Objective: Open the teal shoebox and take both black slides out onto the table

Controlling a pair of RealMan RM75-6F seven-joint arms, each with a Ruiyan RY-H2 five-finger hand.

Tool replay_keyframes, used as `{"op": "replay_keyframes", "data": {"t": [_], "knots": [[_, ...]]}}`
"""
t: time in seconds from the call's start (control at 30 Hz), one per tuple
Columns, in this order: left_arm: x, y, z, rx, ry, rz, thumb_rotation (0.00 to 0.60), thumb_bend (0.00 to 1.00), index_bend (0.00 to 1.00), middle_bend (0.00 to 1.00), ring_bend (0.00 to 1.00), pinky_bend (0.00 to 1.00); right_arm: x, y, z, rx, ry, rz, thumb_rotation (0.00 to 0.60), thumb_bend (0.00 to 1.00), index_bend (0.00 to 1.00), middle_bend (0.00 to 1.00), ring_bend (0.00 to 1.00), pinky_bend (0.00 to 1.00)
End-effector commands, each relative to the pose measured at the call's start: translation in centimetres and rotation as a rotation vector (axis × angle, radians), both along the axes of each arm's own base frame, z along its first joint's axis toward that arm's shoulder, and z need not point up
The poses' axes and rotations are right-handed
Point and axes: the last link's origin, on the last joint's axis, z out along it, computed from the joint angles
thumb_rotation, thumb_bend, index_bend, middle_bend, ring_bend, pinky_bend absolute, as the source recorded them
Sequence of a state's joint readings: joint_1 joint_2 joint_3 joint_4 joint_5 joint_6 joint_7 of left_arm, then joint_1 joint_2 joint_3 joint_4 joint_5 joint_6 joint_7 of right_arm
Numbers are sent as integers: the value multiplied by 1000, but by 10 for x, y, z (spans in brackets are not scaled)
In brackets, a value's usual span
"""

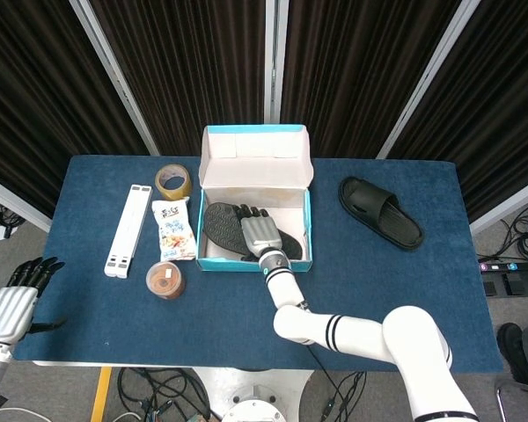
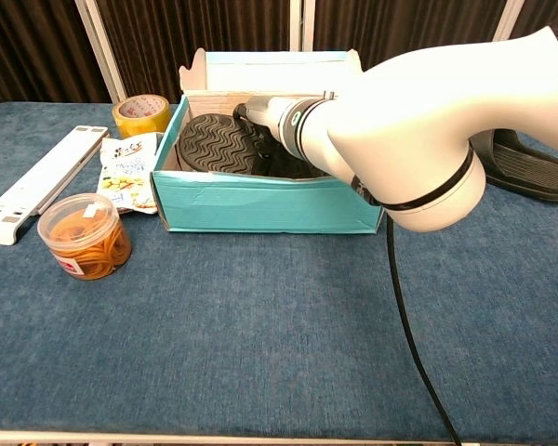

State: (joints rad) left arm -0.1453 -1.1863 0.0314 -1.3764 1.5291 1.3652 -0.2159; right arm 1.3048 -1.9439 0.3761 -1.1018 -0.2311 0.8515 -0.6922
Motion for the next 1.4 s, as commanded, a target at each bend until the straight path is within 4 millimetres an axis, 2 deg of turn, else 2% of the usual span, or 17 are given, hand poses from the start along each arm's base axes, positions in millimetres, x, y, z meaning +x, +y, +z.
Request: {"op": "replay_keyframes", "data": {"t": [0.03, 0.2, 0.3, 0.6, 1.07, 1.4], "knots": [[0, 0, 0, 1, 0, 0, 600, 118, 110, 60, 0, 64, 0, -1, -2, -2, 3, -5, 600, 19, 0, 17, 6, 155], [-1, 0, 0, 0, 0, 3, 600, 118, 110, 60, 0, 64, 0, -2, -4, -17, -5, -17, 600, 74, 0, 165, 155, 370], [-1, 0, 0, -1, -1, 3, 600, 118, 110, 61, 0, 64, -1, -2, -5, -35, -11, -13, 600, 130, 13, 238, 237, 457], [-1, 0, 0, -2, -3, 3, 600, 119, 110, 60, 0, 64, -3, -3, 5, -99, -39, 12, 600, 268, 139, 350, 365, 571], [1, 2, -1, -8, 0, -4, 600, 119, 110, 60, 0, 64, -11, 2, 33, -147, -60, 44, 600, 282, 154, 365, 379, 586], [4, 4, -1, -6, 5, -13, 600, 119, 110, 60, 0, 64, -1, 1, 53, -198, -206, 84, 600, 308, 162, 366, 379, 590]]}}
